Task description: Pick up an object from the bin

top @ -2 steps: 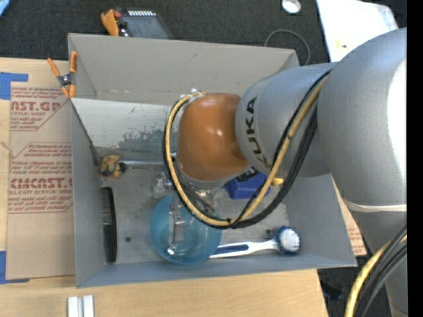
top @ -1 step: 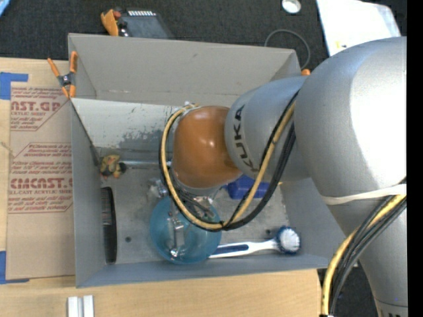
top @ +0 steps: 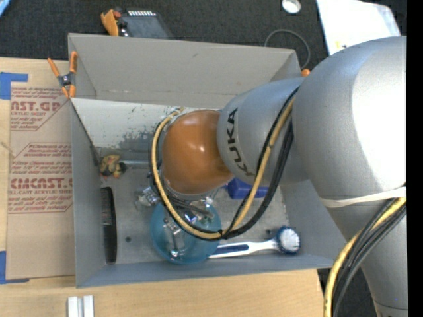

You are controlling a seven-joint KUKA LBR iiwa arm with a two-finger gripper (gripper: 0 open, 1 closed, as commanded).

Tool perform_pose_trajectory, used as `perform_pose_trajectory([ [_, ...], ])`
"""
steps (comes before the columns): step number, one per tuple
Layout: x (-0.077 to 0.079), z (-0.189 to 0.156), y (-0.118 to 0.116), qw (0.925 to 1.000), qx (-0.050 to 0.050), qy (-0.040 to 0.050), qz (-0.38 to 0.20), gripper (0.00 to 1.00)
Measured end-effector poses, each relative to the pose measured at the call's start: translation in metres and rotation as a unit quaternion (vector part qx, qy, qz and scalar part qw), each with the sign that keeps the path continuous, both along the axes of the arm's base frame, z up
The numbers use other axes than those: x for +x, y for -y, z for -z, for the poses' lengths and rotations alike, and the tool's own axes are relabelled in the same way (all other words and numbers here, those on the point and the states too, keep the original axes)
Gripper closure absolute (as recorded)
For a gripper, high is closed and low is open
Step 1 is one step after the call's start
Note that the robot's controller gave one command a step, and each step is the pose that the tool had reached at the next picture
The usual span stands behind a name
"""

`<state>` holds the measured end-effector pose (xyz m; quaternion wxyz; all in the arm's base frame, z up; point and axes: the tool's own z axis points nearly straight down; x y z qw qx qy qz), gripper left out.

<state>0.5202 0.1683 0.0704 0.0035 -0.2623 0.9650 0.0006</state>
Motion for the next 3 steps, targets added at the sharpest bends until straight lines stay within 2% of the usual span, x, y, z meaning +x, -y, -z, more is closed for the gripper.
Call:
perform_pose_trajectory([
  [1, 0.007, 0.000, 0.013, 0.9935, 0.002, -0.0004, 0.114, 0.00],
  [2, 0.006, -0.005, -0.001, 0.9999, 0.002, 0.0065, 0.013, 1.00],
  [3, 0.006, -0.005, -0.001, 0.9999, 0.002, 0.0065, 0.013, 1.00],
])
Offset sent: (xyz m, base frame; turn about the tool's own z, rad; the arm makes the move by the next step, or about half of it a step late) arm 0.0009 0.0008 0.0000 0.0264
